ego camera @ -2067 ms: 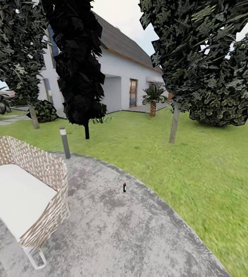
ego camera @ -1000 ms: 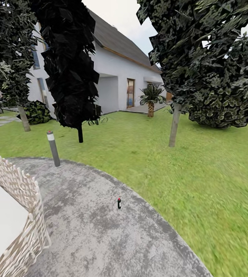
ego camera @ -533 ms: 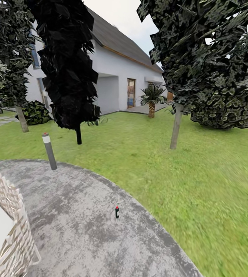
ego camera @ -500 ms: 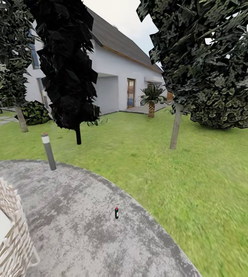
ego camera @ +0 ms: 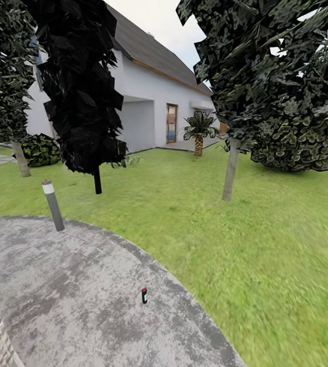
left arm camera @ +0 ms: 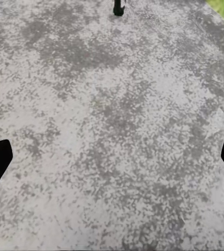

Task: In the garden, pick up the pesticide atomizer on the floor and spray pesticide onto both trees until each tree trunk is fully covered.

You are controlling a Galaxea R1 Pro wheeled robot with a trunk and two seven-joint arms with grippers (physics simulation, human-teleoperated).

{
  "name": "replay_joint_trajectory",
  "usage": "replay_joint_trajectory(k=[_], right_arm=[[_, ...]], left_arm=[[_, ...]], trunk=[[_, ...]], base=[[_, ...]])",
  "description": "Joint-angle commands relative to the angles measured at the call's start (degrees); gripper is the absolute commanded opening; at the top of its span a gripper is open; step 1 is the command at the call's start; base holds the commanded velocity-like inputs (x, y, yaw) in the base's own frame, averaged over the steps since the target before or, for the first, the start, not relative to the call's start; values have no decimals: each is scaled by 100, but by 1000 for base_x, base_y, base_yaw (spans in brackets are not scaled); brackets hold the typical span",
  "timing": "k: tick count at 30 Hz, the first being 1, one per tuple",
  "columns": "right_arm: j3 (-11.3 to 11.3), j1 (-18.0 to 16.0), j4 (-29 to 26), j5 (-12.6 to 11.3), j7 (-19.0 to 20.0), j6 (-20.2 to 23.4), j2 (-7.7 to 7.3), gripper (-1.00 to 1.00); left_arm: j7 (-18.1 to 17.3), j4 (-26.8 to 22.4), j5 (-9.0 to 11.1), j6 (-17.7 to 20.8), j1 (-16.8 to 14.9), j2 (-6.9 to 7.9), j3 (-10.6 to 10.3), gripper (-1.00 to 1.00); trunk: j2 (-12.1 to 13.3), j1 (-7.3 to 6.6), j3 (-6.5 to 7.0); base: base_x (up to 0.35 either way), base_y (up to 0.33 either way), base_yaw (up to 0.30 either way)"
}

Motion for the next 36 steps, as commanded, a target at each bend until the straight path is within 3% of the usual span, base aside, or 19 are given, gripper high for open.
replay_joint_trajectory(k=[1,8,14,22,31,36], right_arm=[[0,0,0,0,0,0,-1,100],[0,0,-7,0,-6,0,-19,100],[0,0,-29,0,-16,-8,-40,100],[0,0,-42,-3,-30,-9,-101,100],[-8,0,-65,-8,-43,-9,-376,100],[-9,0,-69,-8,-47,-9,-413,100]], left_arm=[[0,-136,2,-54,1,-1,-1,100],[4,-1064,14,-303,1,-3,-3,100],[24,-1437,19,-921,1,-9,5,100],[33,-1524,17,-1079,1,-4,26,100],[43,-1541,17,-1102,1,-3,39,100],[72,-1553,17,-1105,1,4,256,100]], trunk=[[0,0,0],[0,0,0],[0,0,0],[0,0,0],[0,0,0],[0,0,0]], base=[[289,-225,0],[272,-223,0],[184,-153,0],[33,-26,0],[64,-4,0],[68,1,0]])
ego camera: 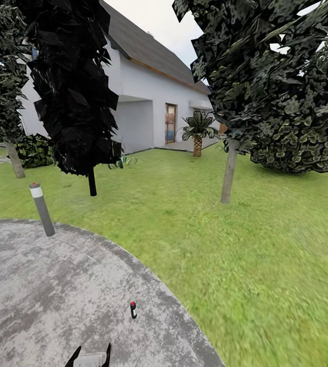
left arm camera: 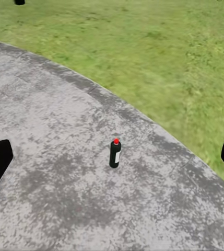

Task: In the garden, pick up the pesticide atomizer on the floor and spray pesticide onto both trees until each tree trunk is fully covered.

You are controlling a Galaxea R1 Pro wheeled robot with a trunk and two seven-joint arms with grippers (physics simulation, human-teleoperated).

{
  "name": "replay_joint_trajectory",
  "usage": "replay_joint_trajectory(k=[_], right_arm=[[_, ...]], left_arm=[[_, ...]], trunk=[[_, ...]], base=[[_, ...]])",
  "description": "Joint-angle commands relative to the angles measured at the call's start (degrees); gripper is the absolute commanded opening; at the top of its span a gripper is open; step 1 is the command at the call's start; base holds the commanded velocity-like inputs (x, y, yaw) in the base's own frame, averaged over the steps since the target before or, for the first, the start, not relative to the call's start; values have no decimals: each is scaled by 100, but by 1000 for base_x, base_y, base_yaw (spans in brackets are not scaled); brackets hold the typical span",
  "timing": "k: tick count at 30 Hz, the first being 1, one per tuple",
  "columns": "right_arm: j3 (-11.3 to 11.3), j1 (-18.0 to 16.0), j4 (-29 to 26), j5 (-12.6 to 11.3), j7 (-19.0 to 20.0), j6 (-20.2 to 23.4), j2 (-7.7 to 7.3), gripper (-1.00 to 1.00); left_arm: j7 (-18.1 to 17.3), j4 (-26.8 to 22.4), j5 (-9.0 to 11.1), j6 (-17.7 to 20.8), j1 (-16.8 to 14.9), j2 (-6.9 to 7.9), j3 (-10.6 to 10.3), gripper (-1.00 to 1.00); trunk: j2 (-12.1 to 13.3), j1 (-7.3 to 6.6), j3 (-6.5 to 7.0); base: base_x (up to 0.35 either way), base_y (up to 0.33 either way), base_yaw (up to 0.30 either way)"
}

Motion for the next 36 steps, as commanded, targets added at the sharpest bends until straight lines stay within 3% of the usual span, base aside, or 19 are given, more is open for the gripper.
replay_joint_trajectory(k=[1,10,19,36], right_arm=[[0,0,0,0,-2,0,-8,100],[0,0,-1,0,-6,0,-21,100],[0,0,-1,0,-6,0,-46,100],[0,0,-1,0,-6,0,-63,100]], left_arm=[[2,-2,-3,-3,0,5,79,100],[-3,38,-19,-7,0,38,212,100],[-3,283,-35,-8,0,85,216,100],[-12,338,-37,-7,0,151,208,100]], trunk=[[0,0,0],[0,0,0],[0,0,0],[0,0,0]], base=[[26,45,0],[8,177,0],[0,37,0],[0,208,0]])
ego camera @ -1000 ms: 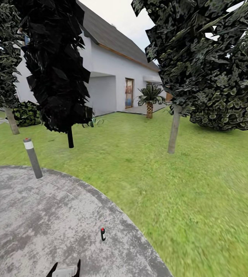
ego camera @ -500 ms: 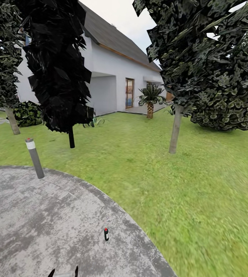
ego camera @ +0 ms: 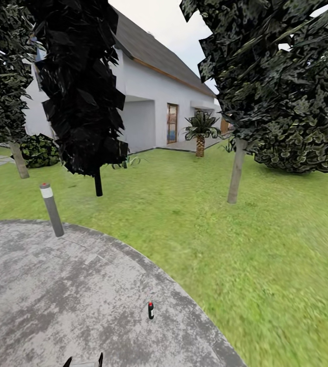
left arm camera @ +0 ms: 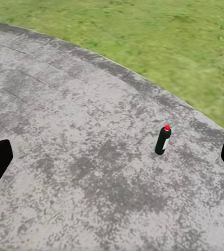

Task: In the garden, pick up the pesticide atomizer on the floor and spray pesticide onto both trees until each tree trunk is fully covered.

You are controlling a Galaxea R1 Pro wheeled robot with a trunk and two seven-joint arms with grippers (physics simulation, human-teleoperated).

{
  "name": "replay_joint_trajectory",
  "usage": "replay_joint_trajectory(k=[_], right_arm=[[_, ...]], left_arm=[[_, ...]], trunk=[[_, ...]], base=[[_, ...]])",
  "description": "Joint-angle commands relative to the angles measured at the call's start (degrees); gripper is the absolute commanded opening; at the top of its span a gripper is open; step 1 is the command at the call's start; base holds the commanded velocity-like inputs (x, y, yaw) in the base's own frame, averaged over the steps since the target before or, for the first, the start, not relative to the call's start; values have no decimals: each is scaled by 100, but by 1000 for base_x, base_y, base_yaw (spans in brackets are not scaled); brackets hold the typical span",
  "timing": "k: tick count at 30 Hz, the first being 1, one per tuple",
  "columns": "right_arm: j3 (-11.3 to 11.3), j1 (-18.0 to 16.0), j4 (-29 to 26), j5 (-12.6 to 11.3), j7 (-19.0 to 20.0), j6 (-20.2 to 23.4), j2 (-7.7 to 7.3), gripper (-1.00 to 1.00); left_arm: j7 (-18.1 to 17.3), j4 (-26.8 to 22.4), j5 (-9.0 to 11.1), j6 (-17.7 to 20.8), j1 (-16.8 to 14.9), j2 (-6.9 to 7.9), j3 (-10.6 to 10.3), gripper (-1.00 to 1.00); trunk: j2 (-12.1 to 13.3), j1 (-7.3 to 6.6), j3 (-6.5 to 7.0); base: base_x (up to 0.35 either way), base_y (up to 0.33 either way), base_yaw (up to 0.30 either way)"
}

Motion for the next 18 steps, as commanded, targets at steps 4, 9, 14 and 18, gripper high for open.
replay_joint_trajectory(k=[4,9,14,18], right_arm=[[0,0,0,0,0,0,-3,100],[0,0,0,0,0,0,-1,100],[0,0,0,0,0,0,2,100],[6,0,0,0,0,0,4,100]], left_arm=[[0,-1,0,-1,0,0,0,100],[0,-1,-1,-1,0,0,-7,100],[0,-1,-6,-1,0,0,-8,100],[0,-1,-7,-1,0,0,-9,100]], trunk=[[0,0,0],[0,0,0],[0,0,0],[0,0,0]], base=[[0,257,0],[0,171,0],[0,39,-23],[0,11,-126]])
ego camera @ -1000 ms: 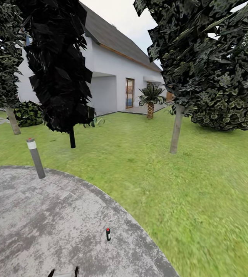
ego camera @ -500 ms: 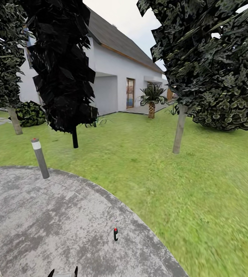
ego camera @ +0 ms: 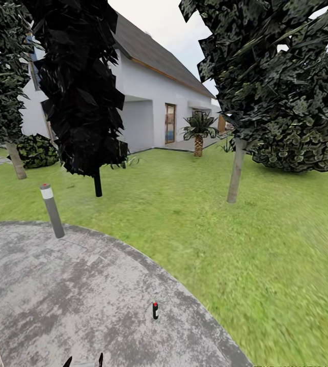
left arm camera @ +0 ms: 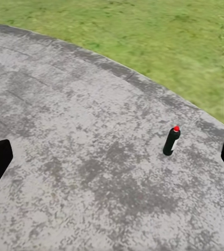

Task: In the garden, pick up the pesticide atomizer on the floor and spray pesticide onto both trees until each tree trunk is fully covered.

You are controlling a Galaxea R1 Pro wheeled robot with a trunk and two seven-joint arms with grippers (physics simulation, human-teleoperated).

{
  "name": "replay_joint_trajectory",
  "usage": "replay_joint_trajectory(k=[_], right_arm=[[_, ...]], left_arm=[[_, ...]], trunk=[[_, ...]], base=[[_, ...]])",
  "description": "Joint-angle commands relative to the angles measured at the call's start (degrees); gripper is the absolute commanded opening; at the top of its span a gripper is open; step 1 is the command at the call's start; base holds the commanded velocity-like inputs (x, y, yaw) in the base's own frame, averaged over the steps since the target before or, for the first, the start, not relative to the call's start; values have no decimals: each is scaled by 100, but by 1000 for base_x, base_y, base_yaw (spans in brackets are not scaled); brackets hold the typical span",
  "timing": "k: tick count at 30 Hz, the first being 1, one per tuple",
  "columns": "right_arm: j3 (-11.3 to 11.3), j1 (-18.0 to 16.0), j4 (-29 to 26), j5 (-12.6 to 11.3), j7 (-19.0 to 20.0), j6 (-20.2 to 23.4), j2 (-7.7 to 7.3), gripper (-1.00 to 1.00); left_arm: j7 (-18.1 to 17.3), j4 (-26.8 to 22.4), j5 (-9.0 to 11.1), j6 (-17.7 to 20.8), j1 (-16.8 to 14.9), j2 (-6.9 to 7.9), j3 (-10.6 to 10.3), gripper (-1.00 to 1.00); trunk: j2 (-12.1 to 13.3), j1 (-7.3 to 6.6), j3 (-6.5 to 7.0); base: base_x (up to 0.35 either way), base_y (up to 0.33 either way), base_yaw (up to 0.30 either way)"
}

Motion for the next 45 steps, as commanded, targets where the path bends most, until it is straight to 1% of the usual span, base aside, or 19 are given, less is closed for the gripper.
replay_joint_trajectory(k=[1,7,15,23,34,39,41,45], right_arm=[[0,0,0,0,0,0,0,100],[2,0,0,0,0,0,5,100],[6,0,0,5,0,0,12,100],[7,0,0,8,2,0,18,100],[11,0,0,8,8,0,19,100],[11,0,0,8,9,0,19,100],[11,0,0,8,9,0,19,100],[11,0,0,8,9,0,19,100]], left_arm=[[0,0,-1,0,0,0,0,100],[0,0,0,0,0,0,0,100],[0,0,-2,0,0,0,0,100],[0,8,-2,3,0,0,-1,100],[0,9,-2,0,0,0,-5,100],[0,9,-4,0,0,0,-7,100],[0,9,-15,0,0,0,-8,100],[0,9,-129,0,0,0,-6,100]], trunk=[[0,0,0],[0,0,0],[0,0,0],[0,0,-1],[0,0,-38],[0,0,-42],[0,0,-42],[0,0,-29]], base=[[0,5,-70],[0,2,-113],[6,4,-239],[199,96,-74],[56,20,-124],[201,2,-33],[264,1,-40],[138,0,-135]])
